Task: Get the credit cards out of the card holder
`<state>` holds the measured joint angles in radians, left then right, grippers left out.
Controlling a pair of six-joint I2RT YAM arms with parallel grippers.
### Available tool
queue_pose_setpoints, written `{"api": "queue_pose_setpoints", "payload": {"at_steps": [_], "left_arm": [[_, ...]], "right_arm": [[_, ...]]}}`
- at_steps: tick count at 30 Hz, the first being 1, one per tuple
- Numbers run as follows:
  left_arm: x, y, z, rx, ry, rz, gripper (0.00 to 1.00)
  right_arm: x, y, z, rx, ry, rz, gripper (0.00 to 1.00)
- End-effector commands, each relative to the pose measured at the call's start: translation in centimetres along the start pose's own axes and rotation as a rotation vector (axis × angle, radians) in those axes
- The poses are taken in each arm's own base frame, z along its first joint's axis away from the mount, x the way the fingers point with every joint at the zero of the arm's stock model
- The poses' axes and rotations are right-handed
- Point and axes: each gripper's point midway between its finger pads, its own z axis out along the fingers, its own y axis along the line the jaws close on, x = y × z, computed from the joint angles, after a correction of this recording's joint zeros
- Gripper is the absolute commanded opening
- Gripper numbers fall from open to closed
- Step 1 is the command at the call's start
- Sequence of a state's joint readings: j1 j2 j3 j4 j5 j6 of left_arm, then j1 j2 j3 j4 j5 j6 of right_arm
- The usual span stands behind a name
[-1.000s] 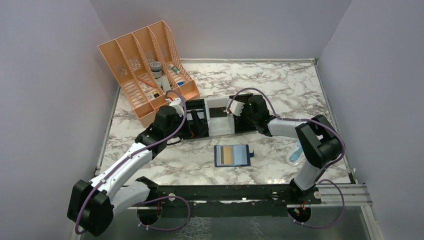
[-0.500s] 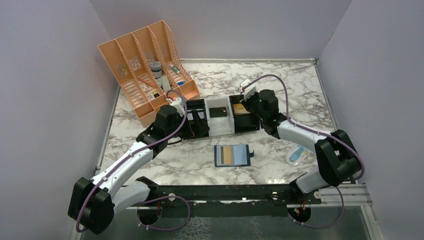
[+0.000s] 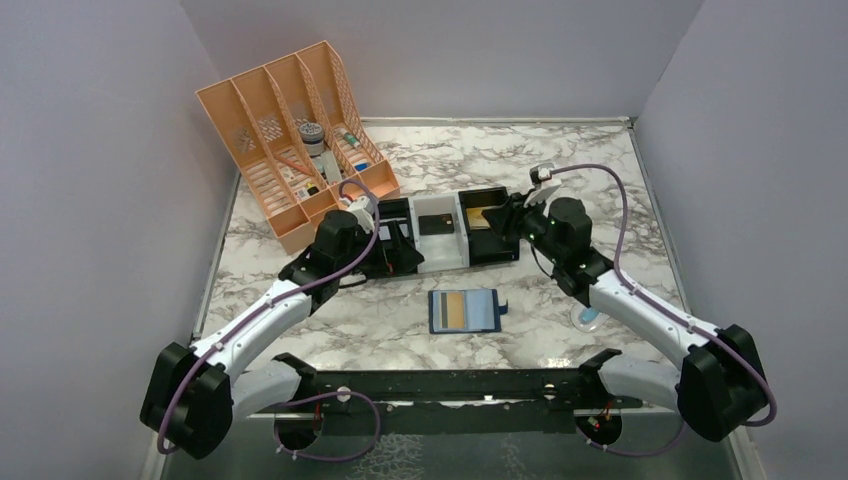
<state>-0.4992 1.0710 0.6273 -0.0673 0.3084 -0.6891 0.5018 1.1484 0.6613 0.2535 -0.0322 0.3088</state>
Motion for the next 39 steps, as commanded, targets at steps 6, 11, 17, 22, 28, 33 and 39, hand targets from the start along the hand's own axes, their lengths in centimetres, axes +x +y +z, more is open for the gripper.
{"api": "queue_pose_setpoints", "payload": {"at_steps": [6,11,17,22,28,33,39], "left_arm": [[1.1,-1.2,0.8,0.108,0.042,-0.03,0.98],[2.2,-1.7,1.4,0.134,0.114,-0.038,0.93],[2.9,-1.4,1.6,0.081,0.106,-0.016,0.94],[5.2,-2.3,2.9,0.063,0.184,0.039,0.92],[8.4,-2.1,4.4,-0.013,0.271,0.088,0.85],[9.1,-2.1,4.9,-0.023,0.293,0.103,0.83],[10.3,-2.0,5.4,-0.027,0.333,0.121,0.77]], "right_arm": [[7.8,6.8,-1.7,-0.271,0.314,0.401,0.29],[11.8,7.9,-2.9,-0.247,0.436,0.437,0.33],[15.3,6.9,-4.2,-0.179,0.519,0.517,0.4],[17.5,8.0,-5.2,-0.226,0.598,0.562,0.4],[19.5,7.8,-6.1,-0.199,0.649,0.589,0.4],[20.9,7.5,-6.6,-0.177,0.699,0.601,0.43],[22.1,7.4,-6.5,-0.167,0.728,0.614,0.36]]}}
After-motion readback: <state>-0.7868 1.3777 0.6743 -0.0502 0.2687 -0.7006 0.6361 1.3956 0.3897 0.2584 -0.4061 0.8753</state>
